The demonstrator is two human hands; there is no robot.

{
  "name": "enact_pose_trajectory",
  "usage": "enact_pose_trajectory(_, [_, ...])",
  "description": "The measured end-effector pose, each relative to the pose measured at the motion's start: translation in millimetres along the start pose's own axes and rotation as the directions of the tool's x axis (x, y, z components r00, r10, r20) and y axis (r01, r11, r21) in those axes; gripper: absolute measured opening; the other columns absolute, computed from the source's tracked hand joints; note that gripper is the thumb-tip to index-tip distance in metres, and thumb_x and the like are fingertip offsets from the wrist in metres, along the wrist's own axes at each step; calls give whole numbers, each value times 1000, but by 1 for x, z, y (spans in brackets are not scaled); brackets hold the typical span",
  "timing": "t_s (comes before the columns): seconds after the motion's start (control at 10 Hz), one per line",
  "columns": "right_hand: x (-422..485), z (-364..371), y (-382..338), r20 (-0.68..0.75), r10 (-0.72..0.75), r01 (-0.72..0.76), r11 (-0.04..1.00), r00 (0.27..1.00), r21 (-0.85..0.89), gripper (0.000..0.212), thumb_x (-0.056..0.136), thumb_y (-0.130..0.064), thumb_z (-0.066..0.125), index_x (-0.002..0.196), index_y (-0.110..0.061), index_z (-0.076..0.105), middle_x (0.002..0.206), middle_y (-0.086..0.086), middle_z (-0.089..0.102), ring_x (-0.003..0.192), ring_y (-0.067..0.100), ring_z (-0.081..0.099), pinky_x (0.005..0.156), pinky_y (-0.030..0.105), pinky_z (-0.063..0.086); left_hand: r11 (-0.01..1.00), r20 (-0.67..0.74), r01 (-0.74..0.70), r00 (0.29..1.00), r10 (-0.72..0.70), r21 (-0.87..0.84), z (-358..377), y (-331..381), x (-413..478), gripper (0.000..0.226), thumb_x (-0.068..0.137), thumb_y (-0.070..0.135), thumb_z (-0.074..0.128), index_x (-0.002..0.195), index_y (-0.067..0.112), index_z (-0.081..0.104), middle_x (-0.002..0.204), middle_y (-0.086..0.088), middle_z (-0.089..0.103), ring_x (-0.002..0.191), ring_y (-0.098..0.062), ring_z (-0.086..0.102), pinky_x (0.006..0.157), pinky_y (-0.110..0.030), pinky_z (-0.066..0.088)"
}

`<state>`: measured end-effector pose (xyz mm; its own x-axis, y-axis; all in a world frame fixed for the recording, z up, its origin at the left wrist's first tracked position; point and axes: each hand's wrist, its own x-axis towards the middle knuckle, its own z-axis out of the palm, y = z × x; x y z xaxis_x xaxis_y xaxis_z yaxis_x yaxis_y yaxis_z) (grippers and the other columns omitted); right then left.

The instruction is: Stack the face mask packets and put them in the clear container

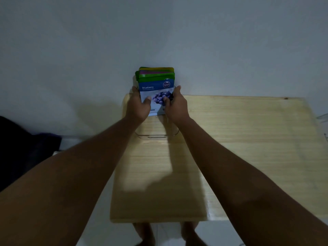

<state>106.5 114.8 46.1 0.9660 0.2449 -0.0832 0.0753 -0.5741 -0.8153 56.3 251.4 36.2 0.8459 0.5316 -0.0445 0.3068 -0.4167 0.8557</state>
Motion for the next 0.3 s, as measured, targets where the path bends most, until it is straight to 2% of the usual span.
enact_pose_trajectory(0.2, [-4, -5, -4, 10, -1, 1, 1000, 1000, 17, 65, 100, -18, 52, 152, -1, 16, 133, 18, 60, 121, 30, 59, 95, 33, 49, 998, 8, 18, 1000, -18, -54, -5, 3, -3, 54, 90, 27, 57, 137, 9, 38, 124, -9, 63, 108, -25, 64, 88, -37, 54])
enact_pose_trajectory(0.3, [-8, -10, -6, -4, 22, -22, 1000, 1000, 13, 65, 100, -16, 50, 152, 1, 15, 136, 18, 58, 124, 31, 57, 98, 33, 47, 997, 6, 21, 1000, -20, -75, -4, -7, 2, 64, 81, 36, 55, 137, 10, 38, 125, -10, 63, 110, -26, 64, 93, -45, 54])
